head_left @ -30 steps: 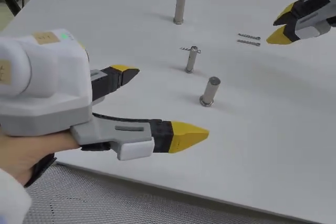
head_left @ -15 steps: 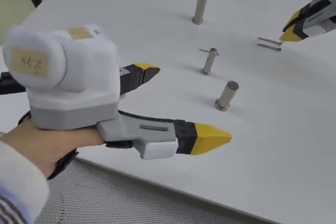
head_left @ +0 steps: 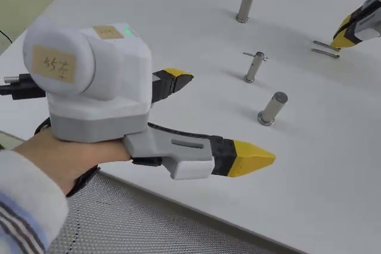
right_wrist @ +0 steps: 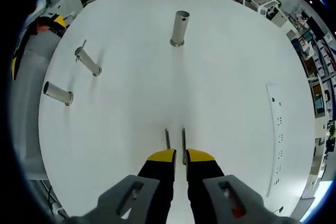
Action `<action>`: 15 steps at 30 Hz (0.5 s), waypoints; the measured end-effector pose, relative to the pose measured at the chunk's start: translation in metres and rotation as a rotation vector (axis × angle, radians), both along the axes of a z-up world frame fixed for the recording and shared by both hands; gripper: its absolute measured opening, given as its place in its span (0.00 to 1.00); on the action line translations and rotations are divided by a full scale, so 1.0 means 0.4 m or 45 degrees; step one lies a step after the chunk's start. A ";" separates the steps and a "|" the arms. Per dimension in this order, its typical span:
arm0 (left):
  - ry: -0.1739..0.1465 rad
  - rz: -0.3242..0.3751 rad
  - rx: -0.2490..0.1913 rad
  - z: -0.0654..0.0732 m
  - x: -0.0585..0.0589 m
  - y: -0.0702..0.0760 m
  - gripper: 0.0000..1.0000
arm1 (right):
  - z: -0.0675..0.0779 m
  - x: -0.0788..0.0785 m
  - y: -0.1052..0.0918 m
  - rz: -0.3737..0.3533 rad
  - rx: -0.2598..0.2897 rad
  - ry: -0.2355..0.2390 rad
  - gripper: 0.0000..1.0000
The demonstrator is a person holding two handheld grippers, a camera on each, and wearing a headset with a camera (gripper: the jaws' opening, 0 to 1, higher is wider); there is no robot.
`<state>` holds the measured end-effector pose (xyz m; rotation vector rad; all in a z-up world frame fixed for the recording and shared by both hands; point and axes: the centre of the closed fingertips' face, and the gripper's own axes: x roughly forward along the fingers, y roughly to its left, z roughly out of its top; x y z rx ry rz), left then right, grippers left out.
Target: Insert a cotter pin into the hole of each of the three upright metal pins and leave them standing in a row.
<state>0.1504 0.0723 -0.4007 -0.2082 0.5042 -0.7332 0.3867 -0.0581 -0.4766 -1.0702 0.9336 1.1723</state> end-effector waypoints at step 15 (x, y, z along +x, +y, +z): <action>-0.017 0.005 0.044 -0.006 0.014 0.007 0.96 | -0.027 0.026 -0.017 0.027 -0.067 0.008 0.00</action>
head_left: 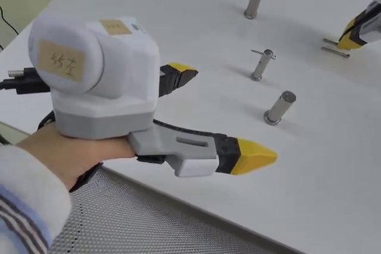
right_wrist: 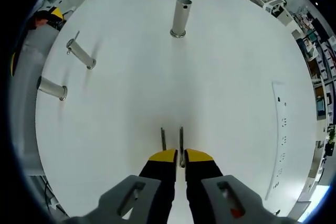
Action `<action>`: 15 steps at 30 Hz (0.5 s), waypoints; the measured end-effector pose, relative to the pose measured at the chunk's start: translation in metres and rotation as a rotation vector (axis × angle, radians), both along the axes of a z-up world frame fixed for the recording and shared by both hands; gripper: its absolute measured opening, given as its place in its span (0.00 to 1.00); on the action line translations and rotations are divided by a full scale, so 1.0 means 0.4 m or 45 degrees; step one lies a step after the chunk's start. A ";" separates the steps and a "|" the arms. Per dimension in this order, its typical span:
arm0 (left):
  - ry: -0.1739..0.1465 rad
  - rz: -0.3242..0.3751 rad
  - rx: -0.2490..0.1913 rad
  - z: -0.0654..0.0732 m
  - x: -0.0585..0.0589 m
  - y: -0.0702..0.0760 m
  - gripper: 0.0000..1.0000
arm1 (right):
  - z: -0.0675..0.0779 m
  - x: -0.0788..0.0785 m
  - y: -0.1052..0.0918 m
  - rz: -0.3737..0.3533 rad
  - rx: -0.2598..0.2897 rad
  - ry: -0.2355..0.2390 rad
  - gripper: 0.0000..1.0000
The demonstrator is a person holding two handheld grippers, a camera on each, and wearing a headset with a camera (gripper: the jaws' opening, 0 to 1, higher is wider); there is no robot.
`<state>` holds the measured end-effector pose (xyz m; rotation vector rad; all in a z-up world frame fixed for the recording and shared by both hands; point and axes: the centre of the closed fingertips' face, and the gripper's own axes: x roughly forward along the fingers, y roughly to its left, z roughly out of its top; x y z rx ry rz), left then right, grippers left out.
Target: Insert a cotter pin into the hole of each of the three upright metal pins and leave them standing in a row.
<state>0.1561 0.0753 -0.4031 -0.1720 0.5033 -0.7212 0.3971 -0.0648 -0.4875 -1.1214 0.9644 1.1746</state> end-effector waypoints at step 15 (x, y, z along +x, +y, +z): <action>0.022 -0.011 0.005 -0.013 -0.008 -0.002 0.96 | -0.017 0.017 -0.007 -0.054 0.026 0.030 0.00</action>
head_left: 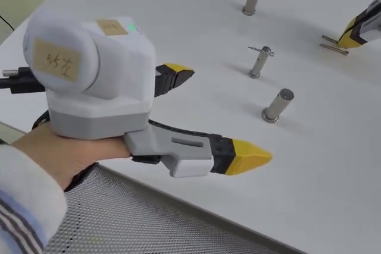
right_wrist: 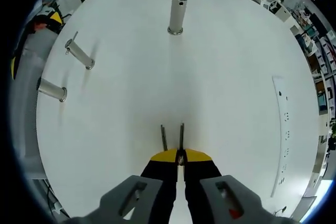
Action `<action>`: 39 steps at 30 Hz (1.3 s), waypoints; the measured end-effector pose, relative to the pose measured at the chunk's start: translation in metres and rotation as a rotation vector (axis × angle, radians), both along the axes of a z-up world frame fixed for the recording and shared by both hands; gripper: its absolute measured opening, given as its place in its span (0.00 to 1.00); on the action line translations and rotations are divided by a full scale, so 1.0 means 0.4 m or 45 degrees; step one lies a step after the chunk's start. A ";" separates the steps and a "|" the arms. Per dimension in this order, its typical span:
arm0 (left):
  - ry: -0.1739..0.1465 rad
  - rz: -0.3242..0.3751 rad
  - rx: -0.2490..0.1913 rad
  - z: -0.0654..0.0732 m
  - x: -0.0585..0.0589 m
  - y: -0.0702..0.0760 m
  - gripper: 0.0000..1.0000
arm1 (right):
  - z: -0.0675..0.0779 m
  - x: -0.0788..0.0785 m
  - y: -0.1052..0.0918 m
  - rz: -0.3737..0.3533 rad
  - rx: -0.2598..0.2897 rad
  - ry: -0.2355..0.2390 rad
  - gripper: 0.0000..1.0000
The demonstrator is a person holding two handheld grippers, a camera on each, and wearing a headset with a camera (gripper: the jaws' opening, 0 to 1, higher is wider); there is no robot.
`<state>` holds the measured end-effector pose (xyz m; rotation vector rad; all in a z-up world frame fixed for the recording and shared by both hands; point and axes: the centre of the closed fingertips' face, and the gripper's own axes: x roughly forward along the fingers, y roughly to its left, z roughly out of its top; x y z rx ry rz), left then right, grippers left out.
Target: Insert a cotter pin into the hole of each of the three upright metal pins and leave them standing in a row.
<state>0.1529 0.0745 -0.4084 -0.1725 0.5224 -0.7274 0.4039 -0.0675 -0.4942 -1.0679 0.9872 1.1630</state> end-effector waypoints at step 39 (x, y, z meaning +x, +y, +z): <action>0.055 0.021 -0.049 0.026 -0.002 0.011 0.84 | 0.210 -0.121 0.062 0.217 0.245 -0.311 0.00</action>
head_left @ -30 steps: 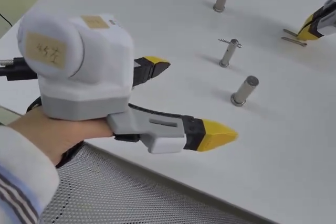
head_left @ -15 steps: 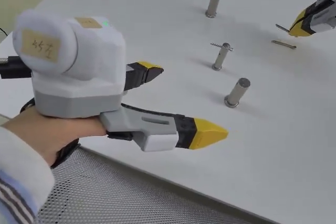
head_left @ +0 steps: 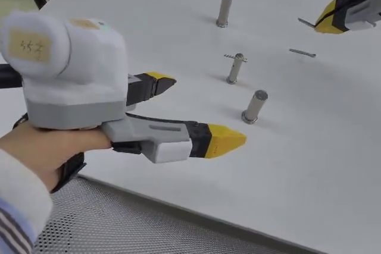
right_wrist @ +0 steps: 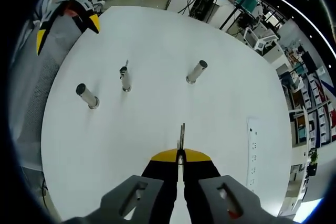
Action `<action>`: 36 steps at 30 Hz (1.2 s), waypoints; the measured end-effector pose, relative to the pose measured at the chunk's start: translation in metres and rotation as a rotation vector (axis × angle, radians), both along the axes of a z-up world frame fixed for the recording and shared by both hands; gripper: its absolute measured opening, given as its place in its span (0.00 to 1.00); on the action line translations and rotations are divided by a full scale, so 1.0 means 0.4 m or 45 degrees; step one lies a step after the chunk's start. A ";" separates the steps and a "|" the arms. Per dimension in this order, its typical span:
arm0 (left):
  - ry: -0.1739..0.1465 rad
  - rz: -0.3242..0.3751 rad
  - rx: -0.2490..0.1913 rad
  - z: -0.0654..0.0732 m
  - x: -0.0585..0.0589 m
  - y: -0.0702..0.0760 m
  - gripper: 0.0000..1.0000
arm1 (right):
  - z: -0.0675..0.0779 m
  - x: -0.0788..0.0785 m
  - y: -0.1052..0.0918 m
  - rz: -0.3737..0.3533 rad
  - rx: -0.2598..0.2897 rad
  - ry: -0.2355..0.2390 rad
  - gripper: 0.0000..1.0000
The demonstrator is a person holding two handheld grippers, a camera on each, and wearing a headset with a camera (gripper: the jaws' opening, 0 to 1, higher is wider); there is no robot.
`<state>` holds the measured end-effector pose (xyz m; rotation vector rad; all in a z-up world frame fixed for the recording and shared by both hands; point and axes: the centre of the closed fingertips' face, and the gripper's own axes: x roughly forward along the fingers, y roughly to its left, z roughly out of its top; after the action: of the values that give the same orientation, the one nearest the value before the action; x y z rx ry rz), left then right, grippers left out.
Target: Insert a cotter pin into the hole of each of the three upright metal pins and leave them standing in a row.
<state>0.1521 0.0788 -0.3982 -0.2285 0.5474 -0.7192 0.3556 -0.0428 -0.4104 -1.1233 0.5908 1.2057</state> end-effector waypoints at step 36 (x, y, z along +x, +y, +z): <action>0.084 -0.049 -0.166 0.077 0.124 -0.082 0.54 | 0.084 -0.297 0.082 0.133 0.255 -0.254 0.00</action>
<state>0.2018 0.0458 -0.3672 -0.3646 0.5700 -0.7881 0.2368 -0.0098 -0.3769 -1.0975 0.2558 1.1958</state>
